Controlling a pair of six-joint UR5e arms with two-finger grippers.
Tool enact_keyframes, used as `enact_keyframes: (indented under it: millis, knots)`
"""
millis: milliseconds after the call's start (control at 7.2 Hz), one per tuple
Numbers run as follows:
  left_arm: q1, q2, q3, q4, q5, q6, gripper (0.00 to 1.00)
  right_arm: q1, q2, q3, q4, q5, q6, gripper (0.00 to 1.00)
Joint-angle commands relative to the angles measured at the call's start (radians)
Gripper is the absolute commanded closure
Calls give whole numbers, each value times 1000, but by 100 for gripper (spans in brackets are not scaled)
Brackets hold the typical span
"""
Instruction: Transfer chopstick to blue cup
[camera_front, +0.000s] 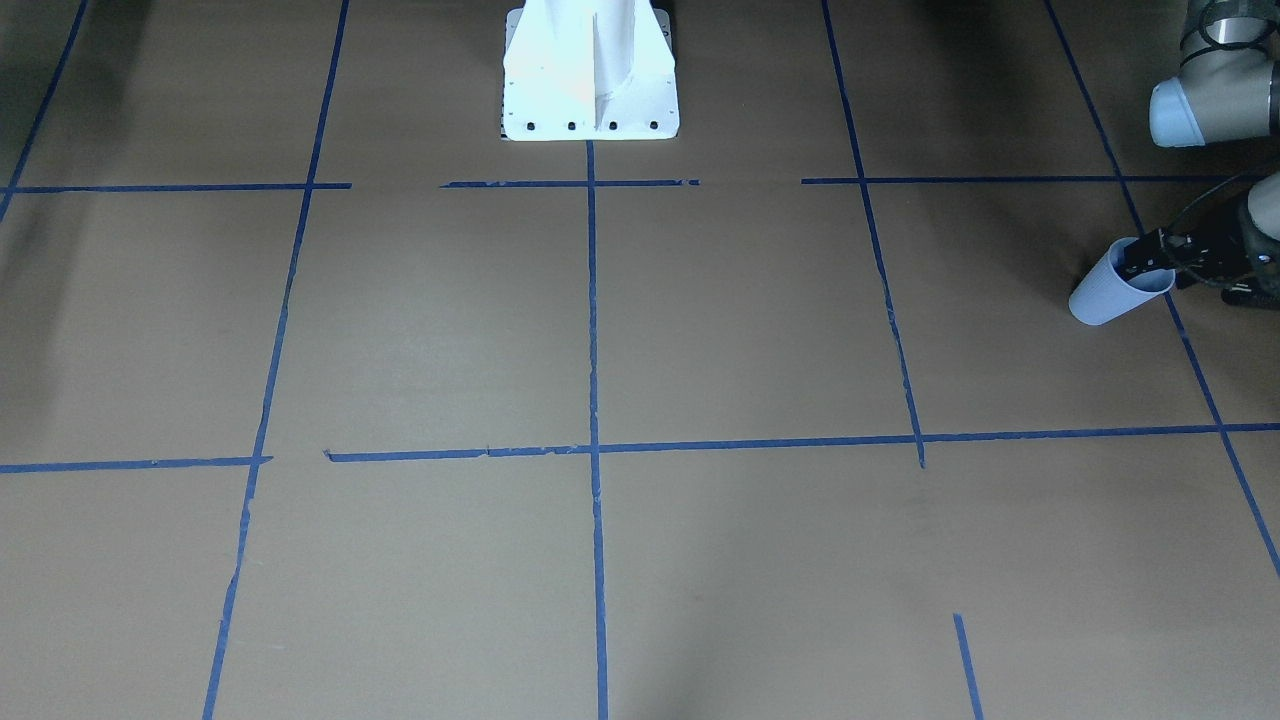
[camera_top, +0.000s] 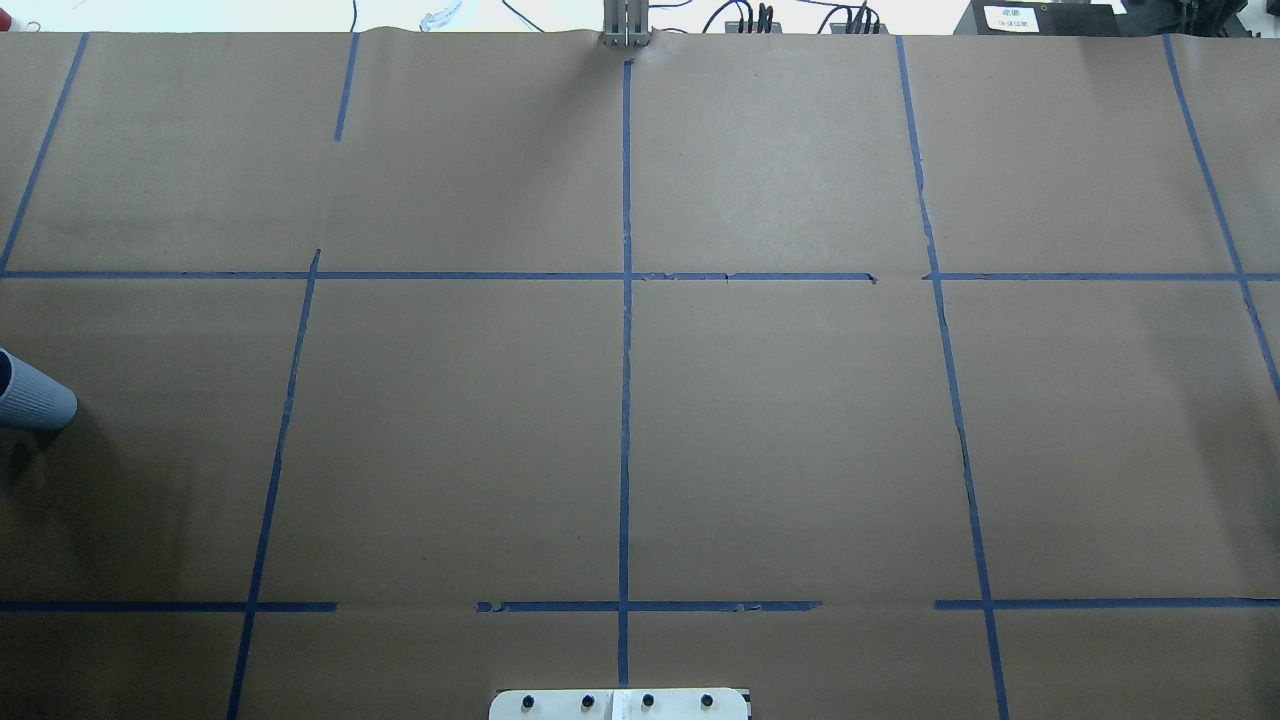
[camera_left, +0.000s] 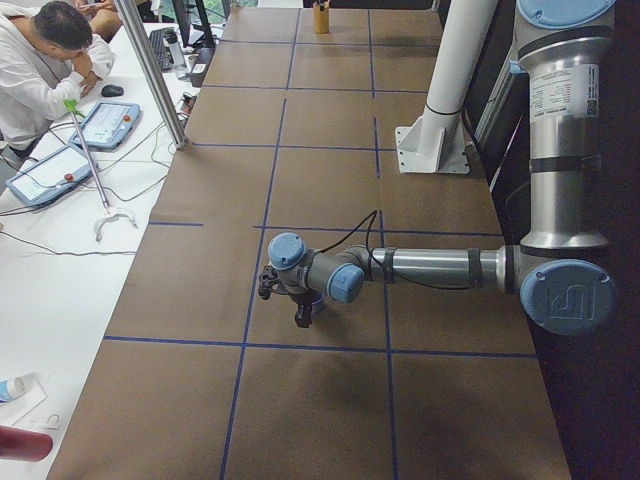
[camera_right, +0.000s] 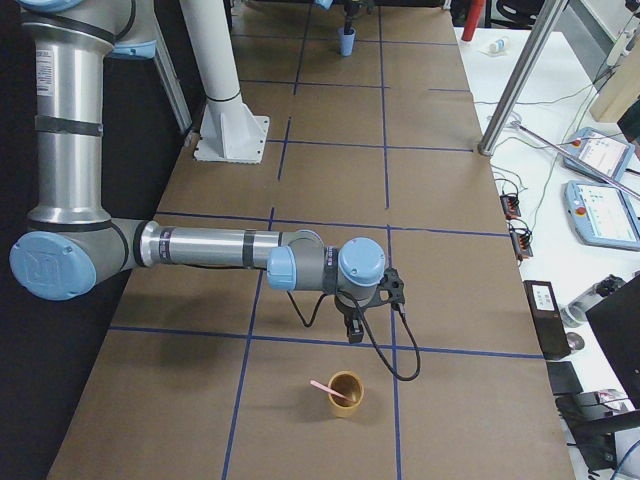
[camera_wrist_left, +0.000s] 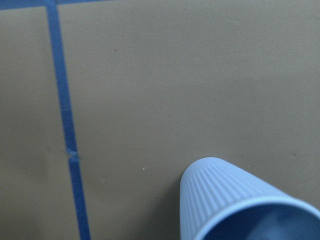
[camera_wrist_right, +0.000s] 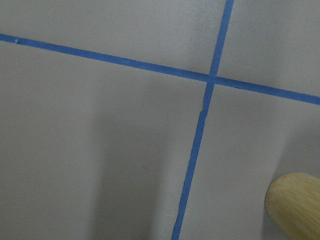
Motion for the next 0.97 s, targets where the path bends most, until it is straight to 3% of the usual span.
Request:
enact_keyframes:
  millis: [0, 139, 278, 417, 556, 694, 833]
  knots:
    - [3, -7, 8, -8, 0, -2, 99, -2, 1, 0, 0, 0, 1, 0]
    - [3, -26, -4, -5, -3, -9, 100, -3, 1, 1, 1, 0, 1, 0]
    - [3, -50, -85, 27, -13, -123, 100, -3, 1, 1, 1, 0, 1, 0]
    - [9, -126, -172, 94, -38, -349, 100, -3, 1, 3, 1, 0, 1, 0]
    - [82, -171, -243, 124, -36, -481, 100, -5, 3, 3, 1, 0, 1, 0]
    - [195, -298, -279, 148, -24, -678, 100, -5, 3, 6, 3, 0, 1, 0]
    - [366, -449, -279, 188, 97, -900, 100, -5, 3, 7, 3, 0, 1, 0]
